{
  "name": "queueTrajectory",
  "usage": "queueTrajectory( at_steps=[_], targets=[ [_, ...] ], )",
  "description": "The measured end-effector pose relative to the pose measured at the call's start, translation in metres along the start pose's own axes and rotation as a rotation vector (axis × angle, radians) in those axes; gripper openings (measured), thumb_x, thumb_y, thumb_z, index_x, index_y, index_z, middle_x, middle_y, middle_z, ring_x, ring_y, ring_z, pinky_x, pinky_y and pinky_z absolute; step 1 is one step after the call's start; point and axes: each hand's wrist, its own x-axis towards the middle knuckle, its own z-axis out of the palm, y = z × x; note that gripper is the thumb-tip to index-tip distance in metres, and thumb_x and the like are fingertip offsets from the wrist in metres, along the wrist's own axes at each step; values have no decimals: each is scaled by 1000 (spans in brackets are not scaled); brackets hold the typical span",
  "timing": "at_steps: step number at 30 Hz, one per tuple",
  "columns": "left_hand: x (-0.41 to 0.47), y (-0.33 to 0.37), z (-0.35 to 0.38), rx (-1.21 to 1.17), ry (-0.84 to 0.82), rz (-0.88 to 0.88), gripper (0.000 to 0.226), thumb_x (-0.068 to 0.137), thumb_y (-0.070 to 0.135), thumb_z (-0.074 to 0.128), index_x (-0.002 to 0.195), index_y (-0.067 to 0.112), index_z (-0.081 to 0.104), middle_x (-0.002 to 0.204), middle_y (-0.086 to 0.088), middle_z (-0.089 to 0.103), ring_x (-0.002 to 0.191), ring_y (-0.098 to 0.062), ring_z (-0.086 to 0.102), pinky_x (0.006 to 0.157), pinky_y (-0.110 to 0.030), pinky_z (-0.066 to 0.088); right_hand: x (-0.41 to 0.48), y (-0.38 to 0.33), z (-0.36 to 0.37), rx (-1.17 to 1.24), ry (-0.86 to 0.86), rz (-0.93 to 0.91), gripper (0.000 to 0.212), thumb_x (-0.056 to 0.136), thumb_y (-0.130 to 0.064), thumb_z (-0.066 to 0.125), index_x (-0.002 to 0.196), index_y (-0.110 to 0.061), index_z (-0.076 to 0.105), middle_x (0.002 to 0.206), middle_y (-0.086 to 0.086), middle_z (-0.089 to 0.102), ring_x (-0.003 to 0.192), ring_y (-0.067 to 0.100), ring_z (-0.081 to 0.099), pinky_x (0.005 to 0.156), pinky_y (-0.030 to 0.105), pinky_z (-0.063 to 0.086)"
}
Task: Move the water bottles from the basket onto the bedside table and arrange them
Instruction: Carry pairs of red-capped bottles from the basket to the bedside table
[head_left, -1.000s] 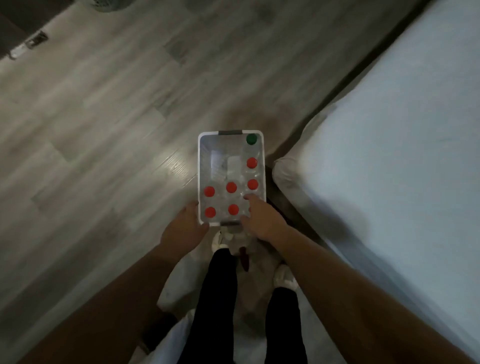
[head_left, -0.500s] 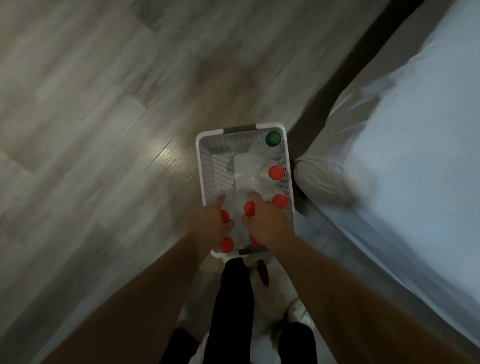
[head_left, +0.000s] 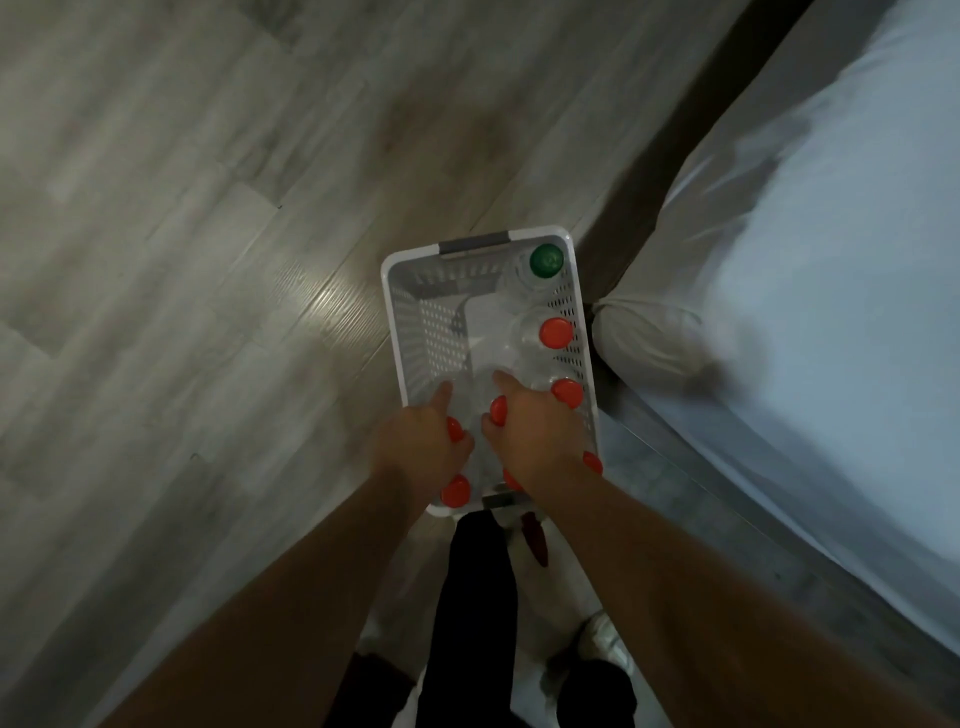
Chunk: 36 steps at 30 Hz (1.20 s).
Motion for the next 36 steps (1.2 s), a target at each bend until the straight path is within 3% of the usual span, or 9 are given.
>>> queueTrajectory(
  at_steps=[5, 9, 14, 18, 21, 24, 26, 29, 36],
  targets=[
    [0, -2, -7, 6, -32, 34, 63, 93, 40, 45, 149, 23, 19, 97, -4, 66, 83, -17, 63, 70, -27, 51, 0, 5, 6, 28, 2, -8, 33, 93, -35, 47, 126, -29, 44, 99, 1, 65, 92, 21, 63, 79, 34, 50],
    [-4, -2, -23, -50, -47, -17, 60, 96, 36, 43, 149, 21, 22, 118, -7, 62, 100, -22, 61, 74, -25, 42, -1, 8, 8, 47, 25, -10, 25, 92, -35, 48, 116, -29, 50, 95, -2, 65, 83, 17, 62, 73, 29, 46],
    [-29, 5, -33, -113, 11, 26, 48, 95, 33, 46, 139, 16, 38, 100, -6, 67, 77, -18, 63, 69, -28, 51, -21, 3, -6, 55, 96, -36, 17, 91, -35, 47, 104, -28, 55, 83, -7, 61, 69, 9, 50, 67, 25, 39],
    [-61, 5, -48, -162, 16, -23, 54, 91, 45, 46, 141, 27, 36, 95, 0, 69, 69, -20, 67, 71, -38, 59, -49, -2, -21, 86, 109, -62, 32, 89, -42, 38, 110, -26, 56, 97, -4, 65, 80, 12, 56, 84, 32, 51],
    [-101, 15, -69, -176, 95, -12, 48, 90, 43, 49, 136, 33, 43, 93, 8, 68, 76, -13, 64, 73, -29, 55, -87, -2, -46, 224, 125, -7, 40, 90, -45, 48, 127, -29, 53, 114, -2, 64, 102, 17, 60, 93, 29, 45],
    [-151, 34, -102, -168, 201, 36, 42, 91, 38, 52, 133, 34, 49, 98, 6, 69, 80, -11, 61, 71, -23, 44, -133, -3, -79, 414, 158, 62, 40, 88, -43, 57, 126, -31, 54, 116, 0, 64, 106, 19, 60, 98, 35, 46],
    [-182, 50, -121, -136, 239, 56, 43, 90, 40, 53, 133, 35, 50, 104, 5, 70, 84, -12, 62, 73, -22, 42, -164, 0, -96, 531, 210, 99, 40, 85, -44, 61, 123, -35, 56, 113, -1, 67, 103, 18, 62, 95, 39, 50],
    [-220, 75, -140, -123, 278, 93, 44, 85, 44, 59, 128, 37, 54, 104, 3, 72, 91, -17, 66, 76, -26, 46, -214, 10, -115, 618, 303, 130, 41, 80, -43, 67, 120, -36, 60, 106, -5, 70, 94, 10, 65, 90, 31, 54],
    [-295, 144, -141, -127, 301, 353, 32, 83, 43, 62, 113, 32, 62, 97, 5, 71, 80, -10, 65, 72, -25, 52, -341, 74, -139, 709, 569, 176, 27, 73, -27, 74, 100, -30, 71, 88, -8, 73, 83, 6, 66, 76, 20, 50]
  ],
)
